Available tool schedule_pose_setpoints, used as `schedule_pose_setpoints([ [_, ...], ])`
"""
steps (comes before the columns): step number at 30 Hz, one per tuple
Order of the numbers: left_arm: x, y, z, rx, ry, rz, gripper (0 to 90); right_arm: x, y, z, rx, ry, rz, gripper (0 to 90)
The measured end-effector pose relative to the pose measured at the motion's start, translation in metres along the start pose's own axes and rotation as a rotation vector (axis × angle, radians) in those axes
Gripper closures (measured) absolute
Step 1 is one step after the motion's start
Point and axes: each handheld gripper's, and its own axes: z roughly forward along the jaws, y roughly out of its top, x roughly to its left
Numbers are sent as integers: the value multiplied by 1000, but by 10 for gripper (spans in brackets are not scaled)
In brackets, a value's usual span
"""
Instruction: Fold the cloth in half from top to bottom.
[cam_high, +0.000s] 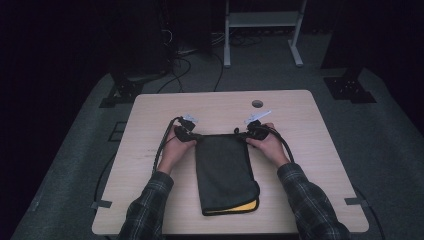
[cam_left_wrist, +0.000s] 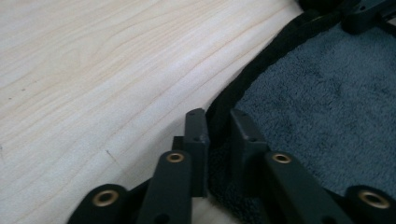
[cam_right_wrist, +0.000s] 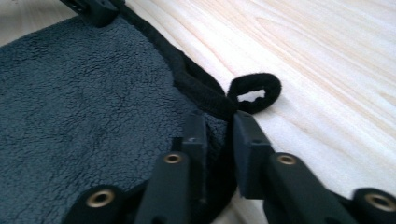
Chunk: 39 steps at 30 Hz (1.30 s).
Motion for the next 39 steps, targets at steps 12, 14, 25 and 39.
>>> schedule_pose_setpoints([
  [12, 0, 25, -8, -71, 30, 18, 823, -8, 13, -17, -23, -51, 30, 815],
  [14, -1, 34, -20, -113, 36, 28, 824, -8, 24, -25, -43, -68, 18, 815],
  [25, -16, 50, -66, -221, 38, 101, 823, 2, 52, -65, -144, -93, -31, 815],
  [39, -52, 8, -87, -245, -66, 155, 824, 39, 7, -88, -173, -2, -85, 814],
])
